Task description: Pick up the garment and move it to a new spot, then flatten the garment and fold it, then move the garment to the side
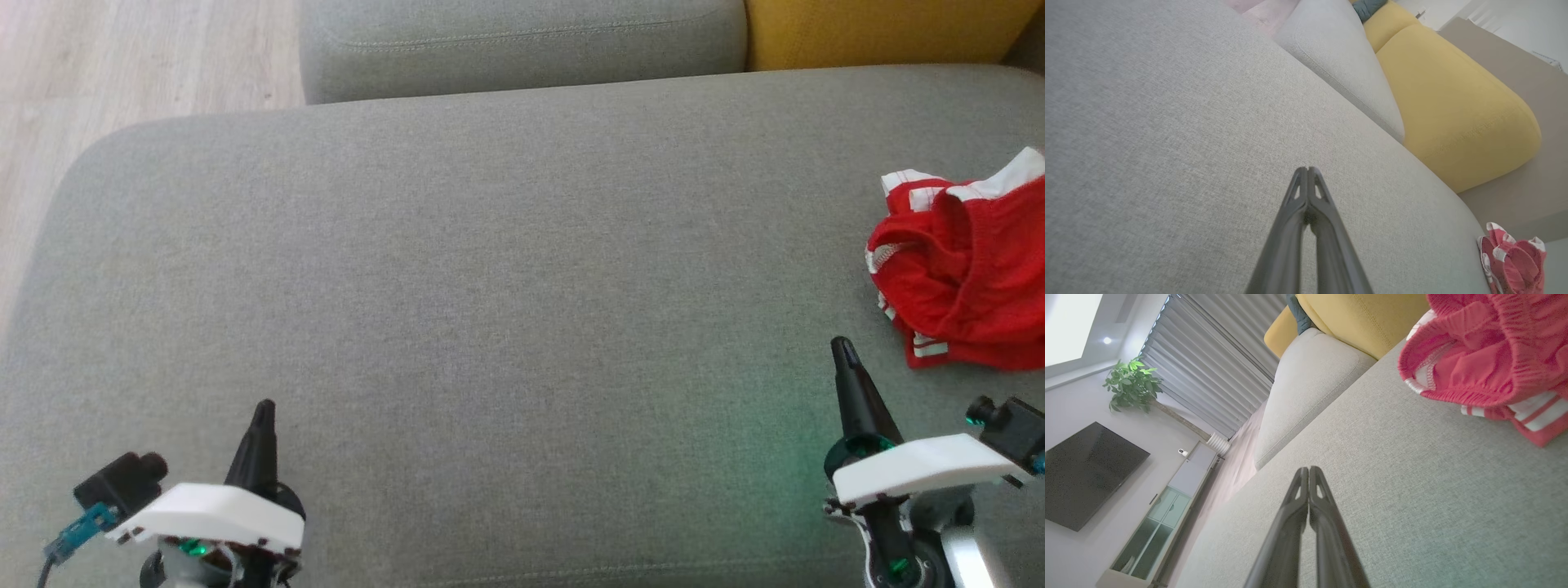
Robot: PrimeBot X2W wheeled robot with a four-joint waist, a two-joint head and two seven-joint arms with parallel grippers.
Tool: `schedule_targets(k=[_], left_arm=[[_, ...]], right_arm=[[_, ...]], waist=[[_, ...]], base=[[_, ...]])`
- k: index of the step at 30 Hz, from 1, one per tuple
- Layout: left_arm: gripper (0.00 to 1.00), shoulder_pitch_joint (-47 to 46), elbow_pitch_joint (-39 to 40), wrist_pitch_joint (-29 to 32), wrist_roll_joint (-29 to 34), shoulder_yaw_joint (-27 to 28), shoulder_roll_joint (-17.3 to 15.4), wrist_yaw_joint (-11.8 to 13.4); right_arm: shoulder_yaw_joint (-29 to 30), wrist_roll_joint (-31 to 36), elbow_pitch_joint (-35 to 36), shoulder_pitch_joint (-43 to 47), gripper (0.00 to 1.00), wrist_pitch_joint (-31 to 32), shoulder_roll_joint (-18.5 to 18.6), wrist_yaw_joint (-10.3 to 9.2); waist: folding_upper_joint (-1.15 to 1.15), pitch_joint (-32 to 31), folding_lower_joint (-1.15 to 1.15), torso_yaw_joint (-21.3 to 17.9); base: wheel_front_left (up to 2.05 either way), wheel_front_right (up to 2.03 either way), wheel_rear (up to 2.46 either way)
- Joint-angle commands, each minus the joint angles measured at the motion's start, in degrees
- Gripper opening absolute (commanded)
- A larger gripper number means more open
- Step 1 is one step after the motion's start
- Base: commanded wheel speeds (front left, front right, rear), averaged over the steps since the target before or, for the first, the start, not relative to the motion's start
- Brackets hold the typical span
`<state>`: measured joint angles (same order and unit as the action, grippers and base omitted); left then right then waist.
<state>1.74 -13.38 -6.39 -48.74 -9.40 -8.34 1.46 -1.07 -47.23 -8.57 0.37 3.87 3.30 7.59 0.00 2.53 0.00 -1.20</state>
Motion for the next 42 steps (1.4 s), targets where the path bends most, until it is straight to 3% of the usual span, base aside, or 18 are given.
schedule_targets(k=[1,42], left_arm=[[0.0,-3.4,1.4,0.2,-1.3,1.9,-0.2,-0.4],[0.0,-6.0,0.2,7.0,-27.9,9.3,2.4,-5.6]], right_arm=[[-0.1,-1.5,1.5,-2.8,0.0,-0.5,1.1,-0.04],[3.1,-29.3,-2.6,-5.0,0.0,0.2,1.3,-0.08]], waist=[[0.0,0.0,0.0,0.0],[0.0,-1.4,0.0,0.7]], base=[[0.0,0.0,0.0],[0.0,0.0,0.0]])
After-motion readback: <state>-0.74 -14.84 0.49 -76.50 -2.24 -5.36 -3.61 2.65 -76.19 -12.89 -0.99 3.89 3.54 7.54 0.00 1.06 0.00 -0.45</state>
